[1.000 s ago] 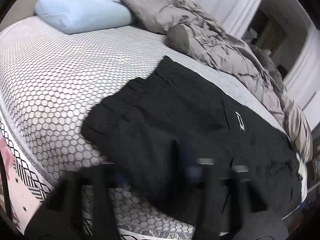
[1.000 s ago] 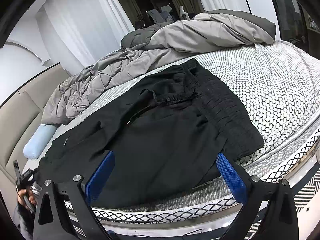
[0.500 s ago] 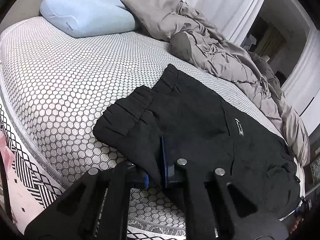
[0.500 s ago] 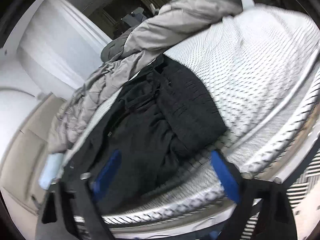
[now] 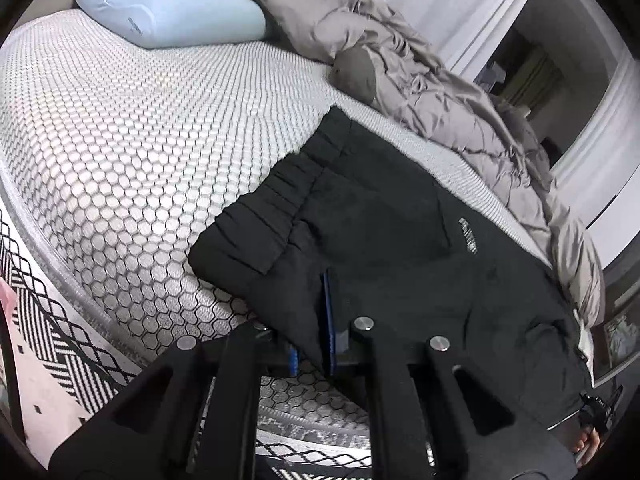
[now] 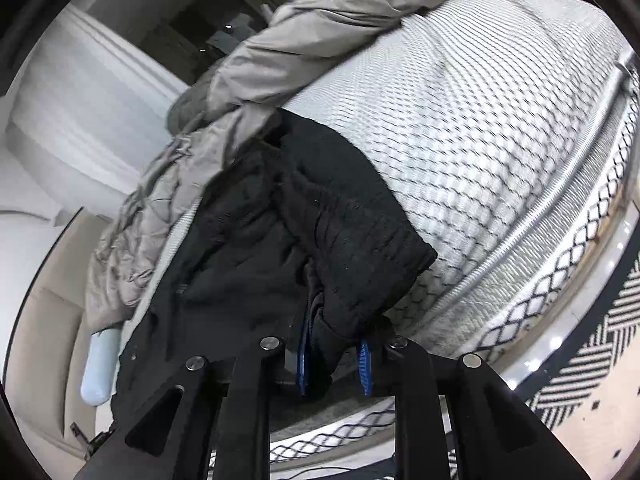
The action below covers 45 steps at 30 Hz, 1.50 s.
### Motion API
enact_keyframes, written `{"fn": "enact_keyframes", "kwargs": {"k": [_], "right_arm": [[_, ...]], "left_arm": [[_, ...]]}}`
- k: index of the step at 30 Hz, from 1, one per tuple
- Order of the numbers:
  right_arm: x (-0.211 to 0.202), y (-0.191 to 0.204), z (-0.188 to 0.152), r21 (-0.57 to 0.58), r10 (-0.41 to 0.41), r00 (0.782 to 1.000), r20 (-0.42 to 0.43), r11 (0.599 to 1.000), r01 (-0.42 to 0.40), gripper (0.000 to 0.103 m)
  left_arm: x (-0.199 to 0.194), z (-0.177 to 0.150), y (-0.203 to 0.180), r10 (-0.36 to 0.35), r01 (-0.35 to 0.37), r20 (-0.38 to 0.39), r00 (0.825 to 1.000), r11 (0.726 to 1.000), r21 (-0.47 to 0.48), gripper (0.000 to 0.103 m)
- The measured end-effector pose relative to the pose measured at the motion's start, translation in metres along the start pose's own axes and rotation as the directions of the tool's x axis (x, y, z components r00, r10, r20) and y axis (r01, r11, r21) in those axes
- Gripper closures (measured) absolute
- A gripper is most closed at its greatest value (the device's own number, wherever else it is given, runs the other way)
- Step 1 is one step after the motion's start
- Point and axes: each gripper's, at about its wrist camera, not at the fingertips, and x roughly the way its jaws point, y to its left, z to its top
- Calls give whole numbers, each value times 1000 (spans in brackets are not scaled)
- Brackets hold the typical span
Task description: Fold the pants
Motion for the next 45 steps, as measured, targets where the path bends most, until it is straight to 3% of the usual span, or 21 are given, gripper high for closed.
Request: {"fn": "enact_keyframes", "kwargs": {"k": [9, 15, 20, 26, 28, 29, 30, 31, 32, 33, 34, 36, 38, 42, 45], "right_arm": [[-46, 30, 10, -33, 35, 994, 107, 999, -31, 89], [-48, 72, 48, -35, 4, 984, 178, 999, 2, 89], [-13, 117, 100, -75, -32, 980, 196, 996, 47, 89], [78, 177, 177, -129, -104, 980, 172, 983, 127, 88], [120, 193, 203, -155, -128, 981, 143, 976, 150, 83], [139, 196, 213, -157, -138, 981, 133, 975, 158, 67], [157, 197, 222, -151, -175, 974, 145, 969, 196, 45], [168, 197, 229, -150, -220, 962, 162, 958, 244, 37], [176, 195, 233, -148, -260, 949, 177, 947, 287, 35], [180, 193, 235, -145, -272, 947, 173, 944, 297, 35], [180, 192, 234, -146, -253, 953, 166, 950, 278, 35], [172, 193, 224, -181, -212, 963, 165, 954, 241, 29], [160, 199, 207, -243, -183, 967, 179, 944, 224, 26], [131, 208, 163, -304, -86, 980, 178, 943, 137, 14], [111, 209, 127, -310, -45, 987, 153, 946, 91, 13]], "left_arm": [[-35, 30, -23, -45, 42, 72, 996, 998, 40, 101], [-27, 73, -47, -41, 36, 83, 996, 998, 56, 101], [12, 128, -81, -20, 16, 74, 997, 998, 64, 101], [102, 188, -109, 62, -62, -2, 998, 997, 43, 99], [140, 202, -112, 108, -104, -76, 991, 993, 48, 90], [155, 207, -110, 100, -96, -111, 989, 995, 38, 83], [162, 210, -108, 88, -86, -131, 987, 996, 25, 80], [166, 211, -108, 83, -80, -137, 987, 996, 24, 70], [164, 213, -109, 87, -83, -121, 989, 996, 37, 49], [157, 214, -111, 106, -101, -79, 991, 993, 60, 38], [151, 212, -112, 117, -114, -40, 992, 991, 75, 21], [134, 213, -112, 124, -125, 20, 992, 989, 85, 18], [118, 206, -111, 95, -96, 20, 995, 993, 70, 18], [89, 163, -110, 6, -6, 1, 1000, 999, 35, 18], [85, 128, -113, -55, 56, -32, 998, 998, 25, 23]]}}
